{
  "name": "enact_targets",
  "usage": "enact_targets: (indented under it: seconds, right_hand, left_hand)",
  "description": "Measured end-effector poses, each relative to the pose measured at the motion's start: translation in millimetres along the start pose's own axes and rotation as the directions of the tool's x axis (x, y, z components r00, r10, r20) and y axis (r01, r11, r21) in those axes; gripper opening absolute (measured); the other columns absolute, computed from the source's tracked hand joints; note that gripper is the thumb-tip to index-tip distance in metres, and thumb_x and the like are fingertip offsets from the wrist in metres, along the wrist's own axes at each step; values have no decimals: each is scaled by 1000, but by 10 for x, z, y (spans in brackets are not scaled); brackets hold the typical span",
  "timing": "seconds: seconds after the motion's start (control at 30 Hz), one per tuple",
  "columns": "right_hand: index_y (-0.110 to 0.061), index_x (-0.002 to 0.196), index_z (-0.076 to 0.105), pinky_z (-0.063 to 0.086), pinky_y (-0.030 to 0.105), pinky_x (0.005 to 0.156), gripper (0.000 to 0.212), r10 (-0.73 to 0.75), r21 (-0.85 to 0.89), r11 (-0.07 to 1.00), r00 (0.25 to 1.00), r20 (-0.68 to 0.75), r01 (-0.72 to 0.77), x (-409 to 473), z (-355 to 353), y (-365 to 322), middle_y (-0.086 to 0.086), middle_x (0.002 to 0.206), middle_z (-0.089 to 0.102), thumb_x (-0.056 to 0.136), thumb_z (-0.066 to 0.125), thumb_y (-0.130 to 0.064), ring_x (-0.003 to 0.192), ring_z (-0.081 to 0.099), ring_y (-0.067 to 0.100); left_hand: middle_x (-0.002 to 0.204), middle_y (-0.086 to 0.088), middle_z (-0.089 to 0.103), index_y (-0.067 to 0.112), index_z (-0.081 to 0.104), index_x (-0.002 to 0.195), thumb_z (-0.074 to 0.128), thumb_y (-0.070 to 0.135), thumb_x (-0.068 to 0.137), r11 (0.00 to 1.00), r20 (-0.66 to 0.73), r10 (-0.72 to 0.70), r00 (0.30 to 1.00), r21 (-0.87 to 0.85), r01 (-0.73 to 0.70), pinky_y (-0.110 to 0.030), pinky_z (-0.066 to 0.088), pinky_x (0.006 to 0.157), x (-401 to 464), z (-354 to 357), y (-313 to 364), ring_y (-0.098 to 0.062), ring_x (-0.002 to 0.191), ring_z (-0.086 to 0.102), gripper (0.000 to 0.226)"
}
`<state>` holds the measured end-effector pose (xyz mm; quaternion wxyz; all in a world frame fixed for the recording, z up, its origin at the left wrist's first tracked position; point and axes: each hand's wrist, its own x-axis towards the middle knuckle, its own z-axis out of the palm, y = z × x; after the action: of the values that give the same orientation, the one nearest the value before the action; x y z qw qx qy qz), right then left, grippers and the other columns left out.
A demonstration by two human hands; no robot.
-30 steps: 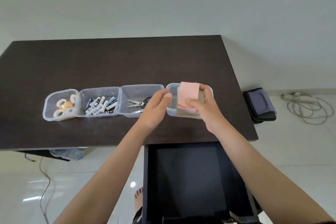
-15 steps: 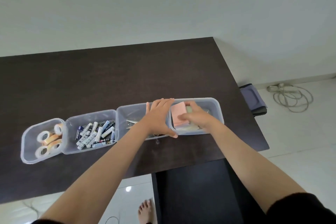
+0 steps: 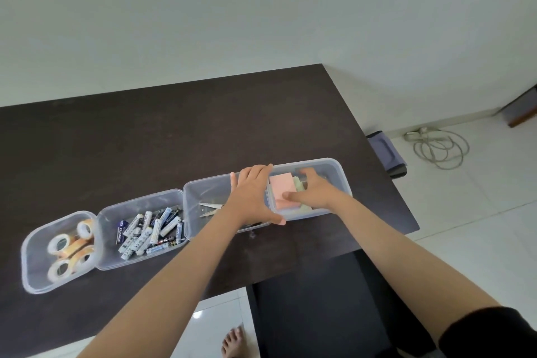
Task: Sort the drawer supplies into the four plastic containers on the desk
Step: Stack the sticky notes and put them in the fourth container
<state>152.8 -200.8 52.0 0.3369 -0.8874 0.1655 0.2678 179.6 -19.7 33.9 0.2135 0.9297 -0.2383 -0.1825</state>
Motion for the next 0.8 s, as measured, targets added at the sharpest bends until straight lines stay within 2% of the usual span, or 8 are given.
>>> enact_targets:
  seconds: [0.13, 0.33, 0.57, 0.63, 0.7, 0.8]
  right_hand:
    - [-18, 138, 30, 46, 33, 88, 78, -21, -119, 993, 998, -56, 14, -62, 104, -54, 1, 130, 53, 77, 72, -45, 112, 54, 21]
    - [-18, 137, 33, 48, 36, 93, 80, 3, -72, 997, 999, -55, -7, -91, 62, -49, 0, 129, 54, 75, 73, -47, 112, 53, 20]
    - [-12, 126, 52, 46, 32, 89, 48, 96, -169, 980, 994, -57, -104, -136, 14, -157, 6, 119, 61, 90, 58, -43, 102, 58, 22]
    - [-11, 123, 54, 45, 30, 85, 43, 69, -152, 985, 991, -114, -86, -157, 64, -149, 5, 114, 63, 91, 58, -38, 94, 56, 19]
    - [-10, 120, 56, 45, 29, 82, 38, 13, -67, 997, 972, -237, -30, -173, 127, -136, 4, 111, 64, 89, 61, -30, 92, 56, 19]
    - [-13, 124, 56, 47, 29, 86, 42, -34, -41, 999, 960, -279, 23, -224, 199, -157, 5, 114, 64, 84, 67, -22, 100, 59, 21]
  left_hand:
    - [150, 6, 22, 24, 14, 148, 79, 58, 55, 1000, 8, -13, 1000, 9, 13, -55, 4, 117, -5, -13, 40, -20, 141, 12, 119]
    - [151, 5, 22, 24, 13, 149, 79, 59, 55, 999, 19, -30, 999, 38, 29, -56, 5, 117, -15, -38, 74, -21, 141, 12, 120]
    - [160, 4, 4, 19, 4, 150, 70, 65, 64, 987, 26, -41, 999, 160, 36, -62, -7, 112, -104, -39, 149, -19, 148, 0, 118]
    - [160, 4, 0, 18, 2, 151, 67, 66, 66, 988, 14, -47, 999, 148, 45, -62, -7, 112, -153, -22, 165, -18, 148, -3, 117]
    - [160, 3, -2, 17, 2, 151, 65, 66, 68, 992, -12, -55, 998, 117, 56, -61, -6, 112, -226, -10, 198, -18, 148, -3, 115]
    - [160, 3, 1, 18, 5, 151, 63, 63, 73, 997, -71, -48, 996, 63, 52, -61, -3, 113, -403, 17, 266, -18, 148, -1, 107]
